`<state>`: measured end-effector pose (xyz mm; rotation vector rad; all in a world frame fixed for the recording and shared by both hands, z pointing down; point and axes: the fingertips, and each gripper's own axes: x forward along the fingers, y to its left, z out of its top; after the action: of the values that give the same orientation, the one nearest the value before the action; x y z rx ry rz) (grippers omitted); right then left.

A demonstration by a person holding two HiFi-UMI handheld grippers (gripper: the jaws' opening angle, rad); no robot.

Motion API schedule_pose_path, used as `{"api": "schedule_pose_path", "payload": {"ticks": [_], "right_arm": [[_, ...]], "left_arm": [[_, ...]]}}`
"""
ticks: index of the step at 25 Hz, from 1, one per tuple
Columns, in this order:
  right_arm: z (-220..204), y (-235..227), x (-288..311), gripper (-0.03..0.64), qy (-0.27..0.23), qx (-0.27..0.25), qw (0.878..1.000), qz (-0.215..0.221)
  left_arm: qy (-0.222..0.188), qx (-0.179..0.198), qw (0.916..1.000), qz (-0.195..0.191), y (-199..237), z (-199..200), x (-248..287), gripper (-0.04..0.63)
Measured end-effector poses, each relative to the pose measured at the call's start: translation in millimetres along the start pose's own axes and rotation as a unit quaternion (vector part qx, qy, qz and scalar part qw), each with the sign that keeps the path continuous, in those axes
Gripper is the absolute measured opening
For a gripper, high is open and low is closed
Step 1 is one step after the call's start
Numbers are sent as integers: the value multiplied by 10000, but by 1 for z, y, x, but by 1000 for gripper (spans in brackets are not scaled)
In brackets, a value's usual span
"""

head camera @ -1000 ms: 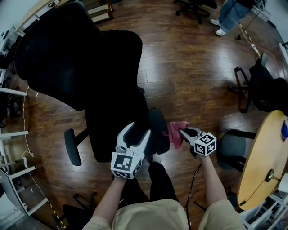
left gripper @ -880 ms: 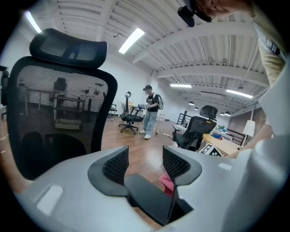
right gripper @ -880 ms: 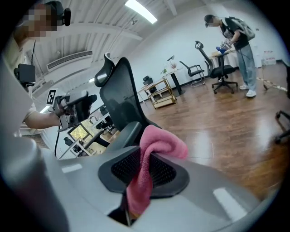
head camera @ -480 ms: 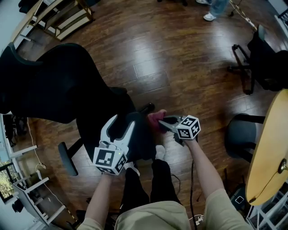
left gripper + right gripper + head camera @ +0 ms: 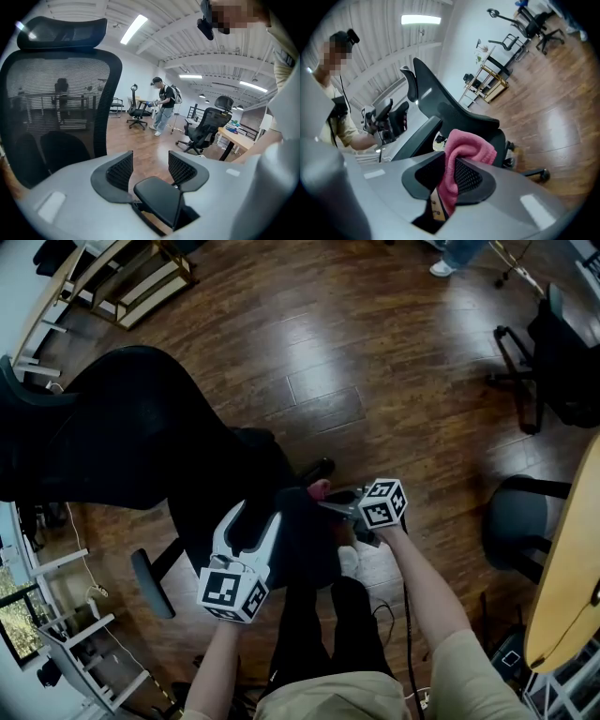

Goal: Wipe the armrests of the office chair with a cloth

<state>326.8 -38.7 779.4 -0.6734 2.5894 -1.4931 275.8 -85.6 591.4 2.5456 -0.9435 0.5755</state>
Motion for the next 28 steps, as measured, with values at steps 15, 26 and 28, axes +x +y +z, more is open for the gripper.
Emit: {"api": "schedule_pose_path", "payload": {"ticks": [15,26,28], "right_arm": [[-59,-125,28,58,1093,237,9767,-1833],[-77,-198,53,57,870,617,9687,-2243],[-83,-202,48,58,818,660,9683,-2267]], "left_arm": [[167,-346,9989,-282,69,-42,35,215],[23,-478,9987,-152,110,-62,43,215],[-9,-457,9989,-125,104,-64,39,215]]}}
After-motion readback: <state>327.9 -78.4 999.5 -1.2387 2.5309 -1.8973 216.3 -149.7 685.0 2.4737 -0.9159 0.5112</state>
